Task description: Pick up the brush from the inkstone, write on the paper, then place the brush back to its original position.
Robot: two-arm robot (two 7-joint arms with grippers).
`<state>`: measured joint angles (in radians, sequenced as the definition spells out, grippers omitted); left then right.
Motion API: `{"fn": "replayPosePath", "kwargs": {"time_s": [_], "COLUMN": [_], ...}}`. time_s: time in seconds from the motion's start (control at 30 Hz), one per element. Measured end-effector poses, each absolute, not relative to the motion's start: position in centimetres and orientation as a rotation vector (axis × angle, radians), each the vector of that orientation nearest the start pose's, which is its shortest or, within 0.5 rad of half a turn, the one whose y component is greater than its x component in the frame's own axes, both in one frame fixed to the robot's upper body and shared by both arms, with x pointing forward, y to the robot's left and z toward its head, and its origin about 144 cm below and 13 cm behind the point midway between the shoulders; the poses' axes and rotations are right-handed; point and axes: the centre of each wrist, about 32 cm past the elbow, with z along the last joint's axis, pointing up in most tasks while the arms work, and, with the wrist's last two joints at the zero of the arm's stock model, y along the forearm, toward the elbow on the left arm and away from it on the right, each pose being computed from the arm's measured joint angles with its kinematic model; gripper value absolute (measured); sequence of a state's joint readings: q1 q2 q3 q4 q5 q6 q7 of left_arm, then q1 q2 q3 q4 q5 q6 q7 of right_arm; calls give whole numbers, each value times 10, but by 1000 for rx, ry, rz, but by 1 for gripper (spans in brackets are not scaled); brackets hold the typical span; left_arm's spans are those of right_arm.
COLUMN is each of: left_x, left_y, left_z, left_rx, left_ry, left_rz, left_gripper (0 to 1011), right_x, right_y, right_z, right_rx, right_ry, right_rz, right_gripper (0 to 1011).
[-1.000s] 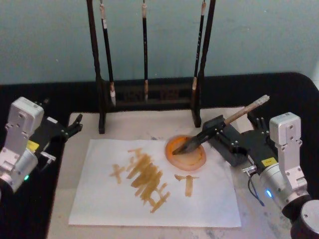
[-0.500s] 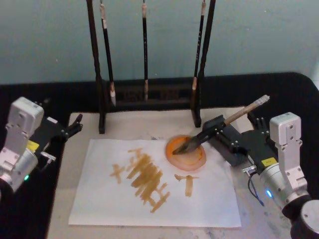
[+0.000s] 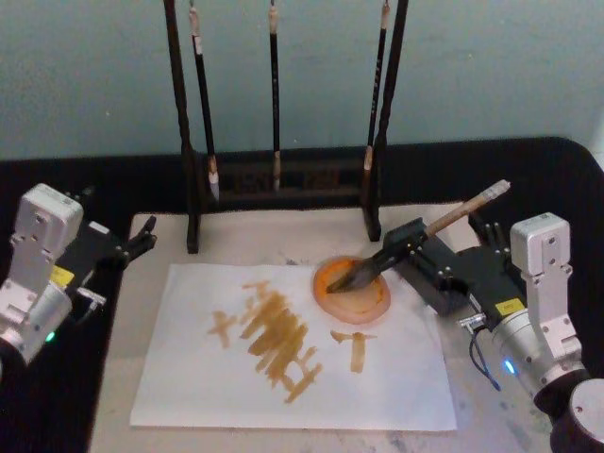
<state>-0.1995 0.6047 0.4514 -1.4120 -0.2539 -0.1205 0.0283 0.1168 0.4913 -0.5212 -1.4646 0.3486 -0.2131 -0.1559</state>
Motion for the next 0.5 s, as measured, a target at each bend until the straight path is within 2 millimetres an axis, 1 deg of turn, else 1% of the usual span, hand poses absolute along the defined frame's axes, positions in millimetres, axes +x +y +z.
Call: {"fn": "replayPosePath", "kwargs": {"time_s": [0.5], "left_x": [489], "left_y": [310], "left_z": [1140], "left_rx": [305], "left_ry": [-285], "left_rz": [1248], "left_gripper": [1010], "right_x": [455], "right_y": [-241], "right_z": [1109], "right_rx": [-87], "right_ry": [-129], "right_rz": [-1284], "right_gripper": [1000]}}
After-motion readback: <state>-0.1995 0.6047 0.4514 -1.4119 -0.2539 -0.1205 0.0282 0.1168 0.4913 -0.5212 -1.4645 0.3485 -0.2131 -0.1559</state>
